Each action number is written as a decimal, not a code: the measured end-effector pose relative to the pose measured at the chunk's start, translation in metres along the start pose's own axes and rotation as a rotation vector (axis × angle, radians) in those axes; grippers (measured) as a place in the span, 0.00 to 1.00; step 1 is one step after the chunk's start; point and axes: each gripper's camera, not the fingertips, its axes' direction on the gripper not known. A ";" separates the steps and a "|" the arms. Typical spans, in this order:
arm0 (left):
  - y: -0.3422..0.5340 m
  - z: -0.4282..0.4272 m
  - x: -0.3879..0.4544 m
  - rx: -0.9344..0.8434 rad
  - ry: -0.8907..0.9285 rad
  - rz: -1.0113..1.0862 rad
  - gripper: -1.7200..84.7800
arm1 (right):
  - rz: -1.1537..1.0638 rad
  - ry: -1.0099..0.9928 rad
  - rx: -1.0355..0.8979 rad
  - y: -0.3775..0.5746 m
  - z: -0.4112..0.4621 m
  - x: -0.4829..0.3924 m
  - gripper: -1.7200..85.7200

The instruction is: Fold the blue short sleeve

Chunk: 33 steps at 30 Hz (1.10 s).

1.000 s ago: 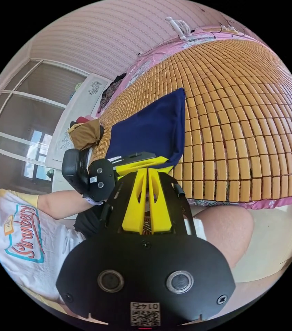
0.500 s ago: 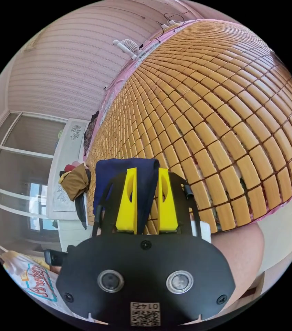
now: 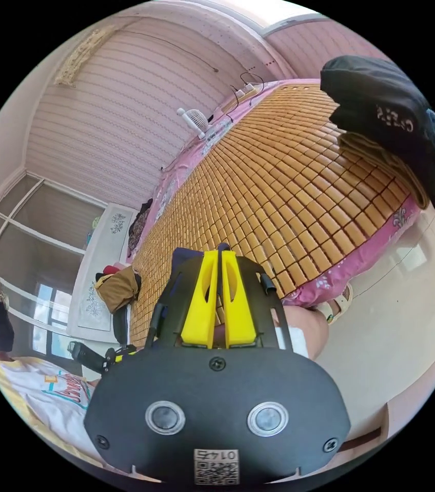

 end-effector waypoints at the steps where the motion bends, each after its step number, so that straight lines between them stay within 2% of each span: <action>1: 0.002 -0.008 -0.008 0.018 -0.013 -0.024 0.02 | -0.045 0.014 -0.012 -0.006 0.002 -0.016 0.02; 6: 0.021 -0.047 -0.056 0.078 -0.072 -0.211 0.03 | -0.262 0.005 -0.113 -0.032 0.063 -0.099 0.03; 9: 0.038 -0.071 -0.088 0.079 -0.203 -0.323 0.05 | -0.357 -0.056 -0.199 -0.045 0.126 -0.157 0.04; 13: 0.072 -0.089 -0.137 0.045 -0.365 -0.548 0.09 | -0.485 0.023 -0.298 -0.046 0.217 -0.227 0.08; 17: 0.098 -0.095 -0.173 -0.057 -0.463 -0.710 0.09 | -0.568 0.176 -0.388 -0.034 0.271 -0.255 0.10; 21: 0.106 -0.105 -0.186 -0.040 -0.430 -0.764 0.09 | -0.718 0.320 -0.416 -0.013 0.294 -0.277 0.11; 25: 0.099 -0.105 -0.187 -0.046 -0.426 -0.718 0.10 | -0.832 0.405 -0.453 0.003 0.322 -0.296 0.13; 29: 0.092 -0.084 -0.195 -0.163 -0.446 -0.680 0.10 | -0.792 0.409 -0.521 0.004 0.350 -0.300 0.12; 33: 0.081 -0.077 -0.191 -0.217 -0.504 -0.570 0.07 | -0.734 0.362 -0.498 0.005 0.344 -0.305 0.03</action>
